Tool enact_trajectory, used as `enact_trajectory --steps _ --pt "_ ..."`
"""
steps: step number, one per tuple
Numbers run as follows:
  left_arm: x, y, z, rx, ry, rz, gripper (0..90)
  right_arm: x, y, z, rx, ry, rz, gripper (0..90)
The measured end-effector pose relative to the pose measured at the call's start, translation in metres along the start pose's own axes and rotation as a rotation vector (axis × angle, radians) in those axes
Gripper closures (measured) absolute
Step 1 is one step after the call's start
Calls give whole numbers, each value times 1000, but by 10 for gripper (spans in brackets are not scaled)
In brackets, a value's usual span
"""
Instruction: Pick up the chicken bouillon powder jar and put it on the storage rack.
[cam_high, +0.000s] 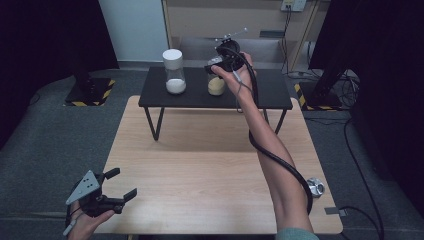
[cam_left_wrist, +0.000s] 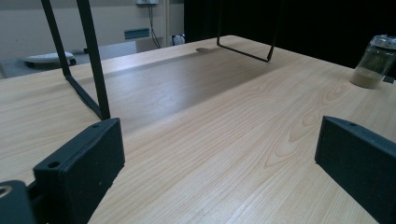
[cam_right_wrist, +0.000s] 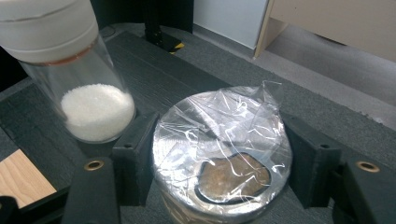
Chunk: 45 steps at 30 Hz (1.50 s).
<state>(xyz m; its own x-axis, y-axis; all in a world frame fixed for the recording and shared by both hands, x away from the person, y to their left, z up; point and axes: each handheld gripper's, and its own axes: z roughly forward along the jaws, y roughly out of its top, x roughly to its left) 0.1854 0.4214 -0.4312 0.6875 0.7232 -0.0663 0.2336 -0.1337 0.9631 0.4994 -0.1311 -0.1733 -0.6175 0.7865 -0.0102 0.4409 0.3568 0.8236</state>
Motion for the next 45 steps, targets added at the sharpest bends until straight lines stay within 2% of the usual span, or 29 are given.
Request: enact_trajectory --steps 4,16,17,18,19,21,23,28,31,37,45 --pt "0 0 0 0 0 0 3 -2 -1 2 2 4 13 352" --pt "0 0 0 1 1 4 4 -4 -4 2 -10 10 4 346" --pt "0 0 0 0 1 4 4 -5 -5 2 -13 15 3 307" --pt "0 0 0 0 2 3 4 -5 -9 1 -37 12 4 230" --pt "0 0 0 0 3 3 4 -4 -9 0 -51 4 -2 193" --pt "-1 0 0 0 3 4 4 -7 -9 -3 -69 24 5 133" --pt "-1 0 0 0 3 4 4 -1 -10 -8 -91 -7 -15 99" --pt "-1 1 0 -1 4 7 4 1 -10 -20 -128 -25 -24 77" --pt "-1 0 0 0 3 7 4 1 -9 -27 -138 -19 -26 70" --pt "-1 1 0 1 3 9 4 5 -5 -49 -152 -16 -64 66" --pt "-2 1 0 2 1 12 4 6 -11 -80 -162 22 -94 65"
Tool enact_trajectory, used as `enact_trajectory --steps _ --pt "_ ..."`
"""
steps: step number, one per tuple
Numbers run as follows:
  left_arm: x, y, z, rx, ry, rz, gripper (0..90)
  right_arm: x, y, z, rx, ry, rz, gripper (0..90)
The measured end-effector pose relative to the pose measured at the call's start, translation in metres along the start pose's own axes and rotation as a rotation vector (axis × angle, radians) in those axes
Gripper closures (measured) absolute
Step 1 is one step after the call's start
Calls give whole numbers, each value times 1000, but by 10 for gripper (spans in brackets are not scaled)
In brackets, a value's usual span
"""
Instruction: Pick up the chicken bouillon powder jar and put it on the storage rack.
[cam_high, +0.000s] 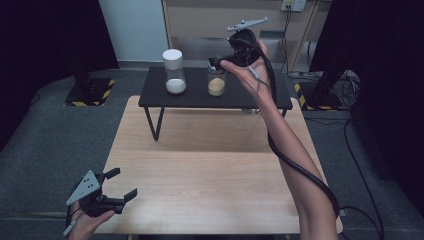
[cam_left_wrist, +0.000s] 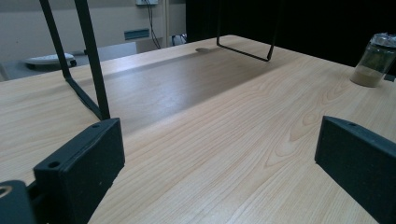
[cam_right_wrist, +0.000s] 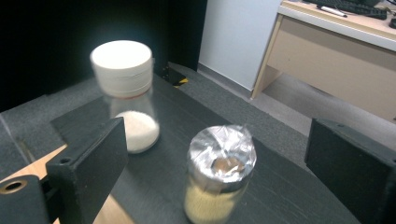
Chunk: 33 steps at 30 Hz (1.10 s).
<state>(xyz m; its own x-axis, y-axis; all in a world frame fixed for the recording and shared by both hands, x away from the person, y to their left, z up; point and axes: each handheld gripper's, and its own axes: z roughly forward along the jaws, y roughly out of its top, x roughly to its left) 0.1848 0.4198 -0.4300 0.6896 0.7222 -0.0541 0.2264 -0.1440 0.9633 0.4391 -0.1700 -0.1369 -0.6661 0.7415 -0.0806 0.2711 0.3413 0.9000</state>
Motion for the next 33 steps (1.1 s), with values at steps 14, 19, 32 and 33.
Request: enact_trajectory --steps 14,19,32,33 --pt "0 0 0 3 1 -2 4 4 -7 -63 -60 54 -87 67" --pt "0 0 1 4 1 -2 4 9 -18 -82 -87 76 -106 67" --pt "0 0 0 7 4 -6 4 21 -50 -119 -139 149 -132 68" --pt "0 1 0 7 4 -6 4 22 -54 -122 -147 154 -135 68"
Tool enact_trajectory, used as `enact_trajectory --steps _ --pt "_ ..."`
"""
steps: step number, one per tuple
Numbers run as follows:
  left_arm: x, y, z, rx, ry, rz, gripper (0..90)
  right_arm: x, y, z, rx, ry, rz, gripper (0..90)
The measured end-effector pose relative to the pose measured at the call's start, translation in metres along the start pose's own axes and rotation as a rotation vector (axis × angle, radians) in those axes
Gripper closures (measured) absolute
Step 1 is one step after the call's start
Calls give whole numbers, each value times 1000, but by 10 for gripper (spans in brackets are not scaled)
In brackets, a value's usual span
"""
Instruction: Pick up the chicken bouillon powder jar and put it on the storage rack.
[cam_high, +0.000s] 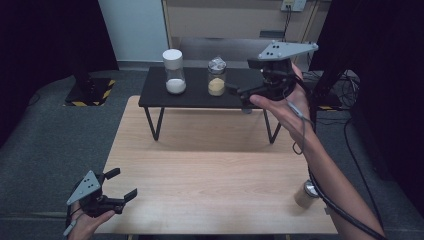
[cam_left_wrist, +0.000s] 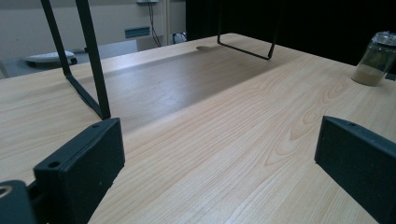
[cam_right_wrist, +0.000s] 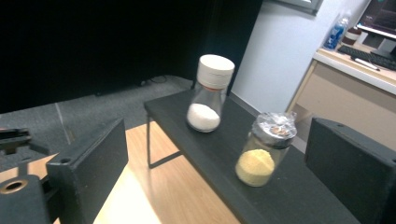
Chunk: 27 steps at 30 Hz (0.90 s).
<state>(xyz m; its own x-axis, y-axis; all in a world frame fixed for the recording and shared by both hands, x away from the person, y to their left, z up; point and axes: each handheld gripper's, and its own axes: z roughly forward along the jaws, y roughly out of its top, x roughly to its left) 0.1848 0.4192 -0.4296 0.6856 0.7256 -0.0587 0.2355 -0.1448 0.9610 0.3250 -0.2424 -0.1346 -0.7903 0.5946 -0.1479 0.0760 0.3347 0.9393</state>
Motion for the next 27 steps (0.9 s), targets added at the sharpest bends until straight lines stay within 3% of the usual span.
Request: enact_trajectory --steps 9,27 --pt "0 0 0 1 0 -2 4 14 -23 -32 -12 37 -5 66" --pt "0 0 1 7 2 -3 4 26 -96 -79 29 9 36 61"
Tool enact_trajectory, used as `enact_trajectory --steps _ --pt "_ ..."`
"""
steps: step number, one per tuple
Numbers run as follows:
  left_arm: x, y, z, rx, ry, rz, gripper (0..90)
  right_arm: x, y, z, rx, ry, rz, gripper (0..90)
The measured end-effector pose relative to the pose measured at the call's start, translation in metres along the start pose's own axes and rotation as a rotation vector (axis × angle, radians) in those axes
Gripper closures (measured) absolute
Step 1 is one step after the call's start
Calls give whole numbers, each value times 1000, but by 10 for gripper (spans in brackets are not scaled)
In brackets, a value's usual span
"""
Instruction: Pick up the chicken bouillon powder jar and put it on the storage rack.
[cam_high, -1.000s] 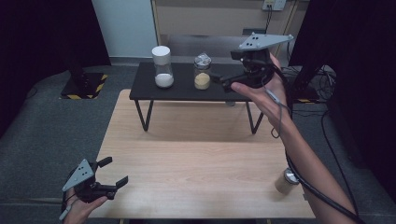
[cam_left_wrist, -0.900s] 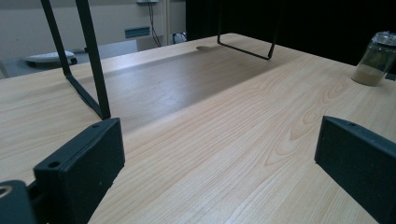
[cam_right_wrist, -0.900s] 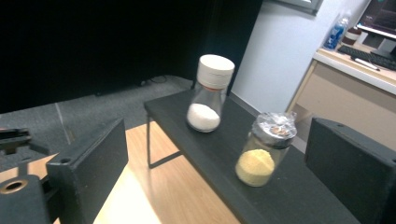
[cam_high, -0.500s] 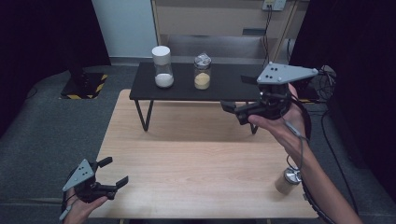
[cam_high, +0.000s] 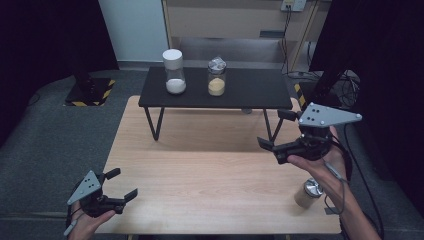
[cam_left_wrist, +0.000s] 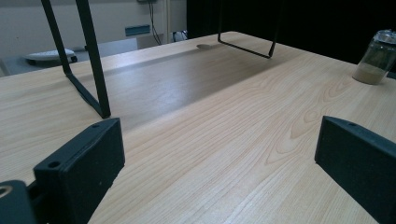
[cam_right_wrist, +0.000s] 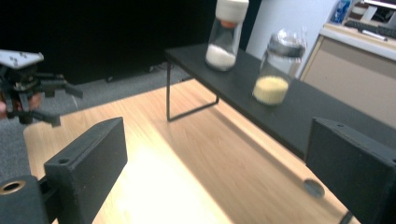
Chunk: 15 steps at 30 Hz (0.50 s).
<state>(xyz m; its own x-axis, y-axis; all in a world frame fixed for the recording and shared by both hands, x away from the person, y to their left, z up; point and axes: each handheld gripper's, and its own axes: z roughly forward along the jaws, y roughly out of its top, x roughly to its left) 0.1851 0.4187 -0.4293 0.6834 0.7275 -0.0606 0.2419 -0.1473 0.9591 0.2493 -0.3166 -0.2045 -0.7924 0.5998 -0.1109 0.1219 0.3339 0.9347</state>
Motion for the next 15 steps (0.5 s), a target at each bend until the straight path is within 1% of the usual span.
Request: enact_trajectory --steps 3,9,12,15 --pt "0 0 0 1 1 0 4 0 -13 -5 6 -8 16 62" --pt "0 1 0 4 1 2 4 7 -36 -15 14 -35 25 64" --pt "-1 1 0 4 1 4 4 9 -47 -20 12 -39 43 64" --pt "-1 1 0 4 2 3 4 13 -58 -24 15 -54 51 64"
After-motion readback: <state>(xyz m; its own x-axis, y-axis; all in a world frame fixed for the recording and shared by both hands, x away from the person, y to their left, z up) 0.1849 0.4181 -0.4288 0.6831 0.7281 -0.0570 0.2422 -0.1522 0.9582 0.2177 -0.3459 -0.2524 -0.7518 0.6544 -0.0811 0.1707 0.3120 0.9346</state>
